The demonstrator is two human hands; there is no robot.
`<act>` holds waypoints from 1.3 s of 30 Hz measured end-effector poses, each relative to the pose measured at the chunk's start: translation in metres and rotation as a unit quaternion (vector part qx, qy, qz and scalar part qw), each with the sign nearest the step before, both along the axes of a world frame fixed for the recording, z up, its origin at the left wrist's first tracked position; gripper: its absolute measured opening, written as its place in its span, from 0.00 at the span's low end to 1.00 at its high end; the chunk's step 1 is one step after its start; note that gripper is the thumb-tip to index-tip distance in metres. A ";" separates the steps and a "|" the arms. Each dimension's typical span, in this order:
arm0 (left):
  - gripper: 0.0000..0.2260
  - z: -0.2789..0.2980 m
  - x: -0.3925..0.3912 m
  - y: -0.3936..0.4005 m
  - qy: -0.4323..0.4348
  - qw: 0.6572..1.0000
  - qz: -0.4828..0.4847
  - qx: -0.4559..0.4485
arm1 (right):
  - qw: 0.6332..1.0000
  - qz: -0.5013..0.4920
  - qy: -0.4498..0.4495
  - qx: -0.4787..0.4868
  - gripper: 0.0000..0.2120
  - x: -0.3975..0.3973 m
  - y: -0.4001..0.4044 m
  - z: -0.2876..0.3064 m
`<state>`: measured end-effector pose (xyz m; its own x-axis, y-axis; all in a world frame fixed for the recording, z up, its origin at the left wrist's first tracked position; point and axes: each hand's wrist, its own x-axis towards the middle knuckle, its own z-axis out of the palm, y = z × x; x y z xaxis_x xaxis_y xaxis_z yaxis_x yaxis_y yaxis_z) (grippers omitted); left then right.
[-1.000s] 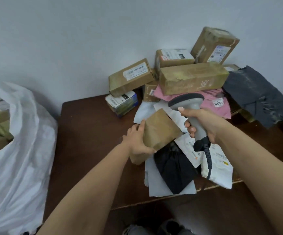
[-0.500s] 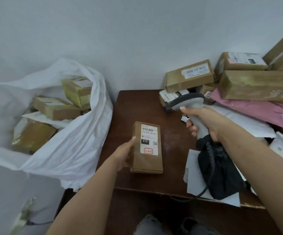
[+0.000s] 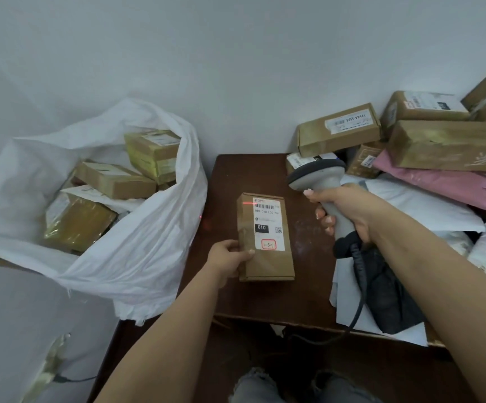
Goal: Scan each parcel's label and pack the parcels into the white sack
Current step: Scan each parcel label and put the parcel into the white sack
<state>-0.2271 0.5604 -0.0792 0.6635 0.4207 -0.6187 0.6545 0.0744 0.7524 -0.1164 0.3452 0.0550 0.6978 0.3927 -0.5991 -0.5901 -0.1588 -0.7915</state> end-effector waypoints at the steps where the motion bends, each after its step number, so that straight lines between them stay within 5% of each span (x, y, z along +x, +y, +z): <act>1: 0.25 0.002 0.001 0.001 -0.012 1.000 0.004 0.002 | 1.000 -0.004 -0.005 0.003 0.10 -0.001 0.001 0.002; 30: 0.27 0.060 0.008 0.025 -0.143 0.988 0.007 0.058 | 0.997 -0.012 -0.070 0.039 0.09 -0.008 0.017 0.053; 36: 0.23 0.126 -0.001 0.076 -0.316 0.934 0.131 0.107 | 0.993 0.013 -0.068 0.093 0.14 -0.004 0.059 0.061; 39: 0.23 0.152 -0.006 0.118 -0.325 0.898 0.235 0.179 | 0.993 0.022 -0.070 0.095 0.12 -0.004 0.073 0.061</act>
